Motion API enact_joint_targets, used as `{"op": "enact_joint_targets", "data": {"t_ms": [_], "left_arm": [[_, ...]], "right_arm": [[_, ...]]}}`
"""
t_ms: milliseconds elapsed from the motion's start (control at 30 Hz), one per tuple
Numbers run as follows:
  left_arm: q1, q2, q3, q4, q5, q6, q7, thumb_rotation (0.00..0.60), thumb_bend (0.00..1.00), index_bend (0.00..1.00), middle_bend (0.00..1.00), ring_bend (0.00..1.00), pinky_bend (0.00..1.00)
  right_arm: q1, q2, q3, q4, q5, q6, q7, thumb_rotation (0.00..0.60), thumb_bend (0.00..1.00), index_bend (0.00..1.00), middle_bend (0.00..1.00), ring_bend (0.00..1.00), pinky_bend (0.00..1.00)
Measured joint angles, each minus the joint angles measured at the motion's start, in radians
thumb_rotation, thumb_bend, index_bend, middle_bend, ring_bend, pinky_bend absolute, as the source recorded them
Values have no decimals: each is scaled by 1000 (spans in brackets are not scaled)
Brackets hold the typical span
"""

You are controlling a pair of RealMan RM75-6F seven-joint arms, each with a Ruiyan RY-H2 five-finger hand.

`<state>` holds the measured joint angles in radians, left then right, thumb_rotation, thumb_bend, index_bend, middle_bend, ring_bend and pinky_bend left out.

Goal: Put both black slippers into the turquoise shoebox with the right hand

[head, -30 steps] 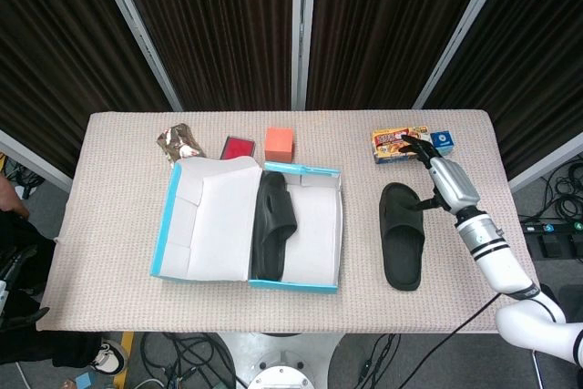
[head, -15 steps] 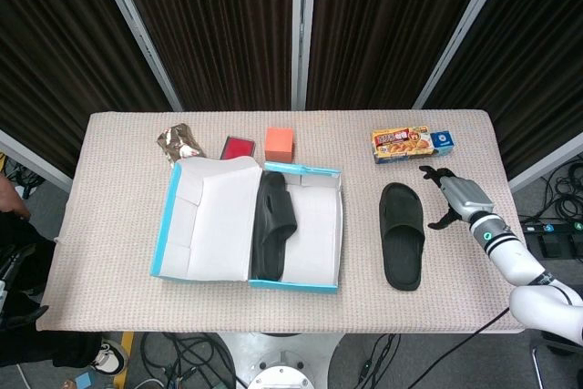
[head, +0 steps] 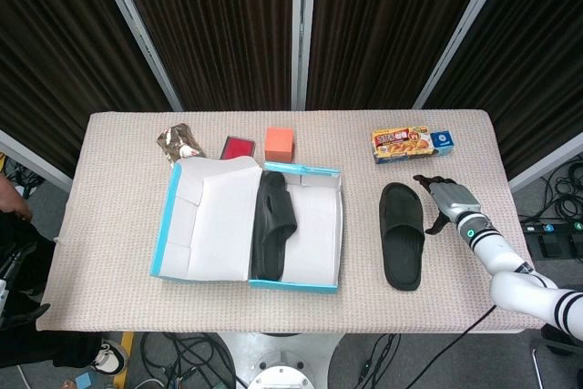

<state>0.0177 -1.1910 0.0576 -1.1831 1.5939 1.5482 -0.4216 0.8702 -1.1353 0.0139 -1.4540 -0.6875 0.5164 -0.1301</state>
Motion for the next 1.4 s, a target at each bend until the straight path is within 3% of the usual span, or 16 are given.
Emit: {"op": "enact_joint_targets", "data": {"t_ms": [467,667,1000,1400], "left_arm": [[0,13,7,-3,-13,-28,-31,600,0,88,162,51,79],[2,10,11,8,-13,-32,-48,600,0,88,162,51,78],[6,9,13,20,-15,-32,-70,600,0,88,162,51,78],[11,6,15,40,-17,-34,-105,600,0,88,162,51,78]], "right_arm": [[97,-37,-52,3,96,-9,-73,600,0,27,107,0,64],[168,-57,-106,5,198,-11,-133,600,0,27,106,0,49],[321,-121,-241,-2,418,27,-277,600,0,26,102,0,34],[403,-188,-289,9,545,72,-348,600,0,64,135,0,32]]}}
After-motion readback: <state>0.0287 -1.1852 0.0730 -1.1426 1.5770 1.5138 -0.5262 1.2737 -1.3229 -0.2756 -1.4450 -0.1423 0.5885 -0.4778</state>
